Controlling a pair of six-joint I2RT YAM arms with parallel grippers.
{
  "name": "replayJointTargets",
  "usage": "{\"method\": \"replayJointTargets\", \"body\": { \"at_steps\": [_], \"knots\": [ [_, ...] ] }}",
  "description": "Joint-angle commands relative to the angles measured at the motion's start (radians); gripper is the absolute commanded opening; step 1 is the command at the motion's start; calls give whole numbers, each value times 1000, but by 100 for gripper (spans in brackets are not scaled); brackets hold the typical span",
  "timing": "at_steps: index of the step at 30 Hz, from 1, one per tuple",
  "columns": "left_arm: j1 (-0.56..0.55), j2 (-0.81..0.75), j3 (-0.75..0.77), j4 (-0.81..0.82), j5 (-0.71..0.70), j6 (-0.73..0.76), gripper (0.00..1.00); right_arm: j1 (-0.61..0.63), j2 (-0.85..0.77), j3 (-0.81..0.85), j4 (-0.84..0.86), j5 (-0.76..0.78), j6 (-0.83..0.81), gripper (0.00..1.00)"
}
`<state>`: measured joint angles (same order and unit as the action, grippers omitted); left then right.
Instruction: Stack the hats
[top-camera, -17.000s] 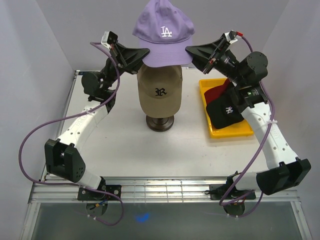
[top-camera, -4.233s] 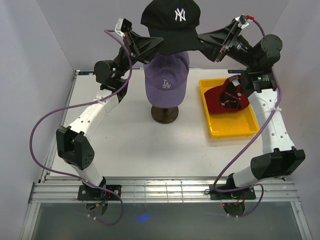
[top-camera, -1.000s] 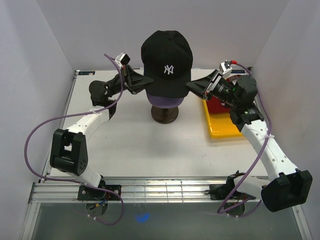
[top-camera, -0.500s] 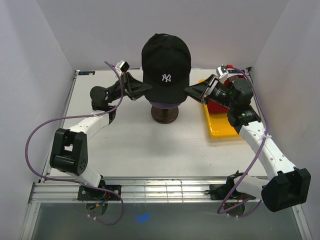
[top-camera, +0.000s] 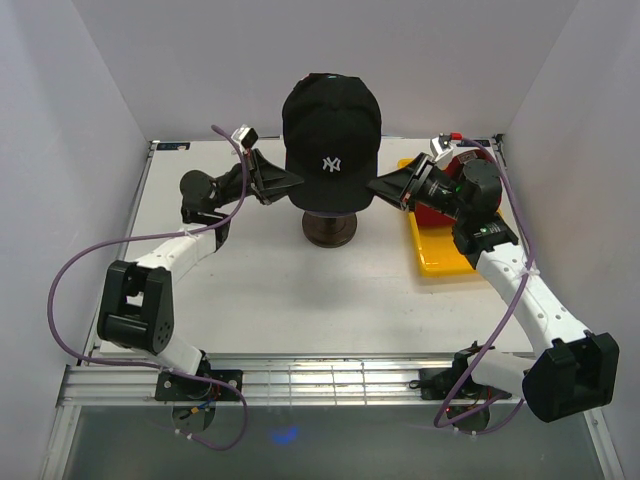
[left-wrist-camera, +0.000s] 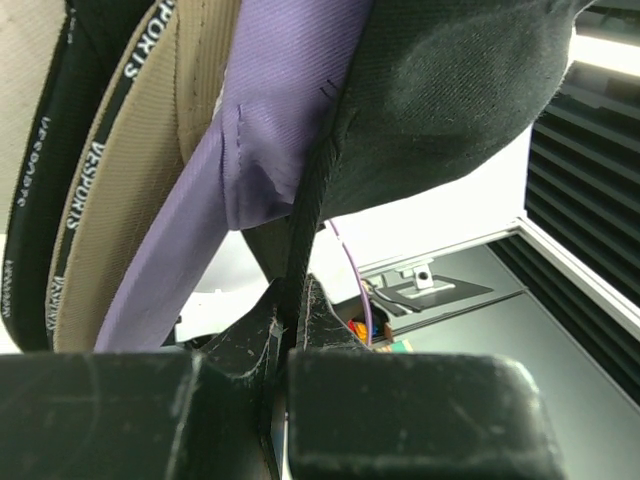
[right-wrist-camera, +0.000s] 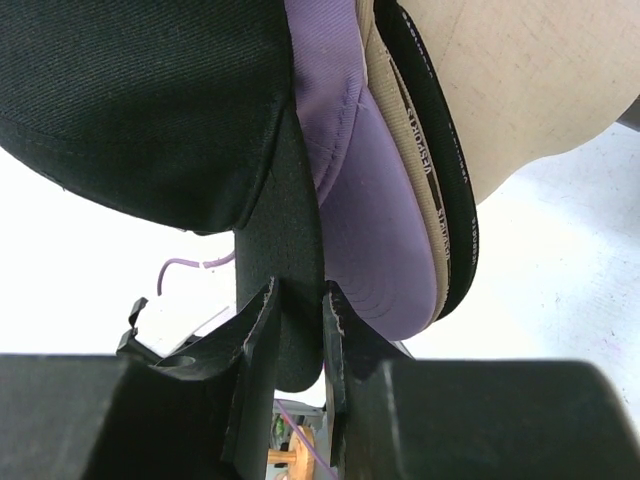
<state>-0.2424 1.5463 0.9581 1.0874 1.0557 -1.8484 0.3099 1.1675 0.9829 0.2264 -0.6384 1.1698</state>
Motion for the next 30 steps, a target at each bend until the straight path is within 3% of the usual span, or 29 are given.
{"method": "replayJointTargets", "body": {
  "at_steps": [1,27,30],
  "knots": [
    [-14,-5,-12,-199,78,87,0,20,26,-29,-74,0,-64,8],
    [-14,-41,-25,-483,61,307,0,11,47,0,-185,57,-142,8],
    [-12,-49,-21,-524,66,347,6,11,52,17,-205,65,-154,8]
  ]
}}
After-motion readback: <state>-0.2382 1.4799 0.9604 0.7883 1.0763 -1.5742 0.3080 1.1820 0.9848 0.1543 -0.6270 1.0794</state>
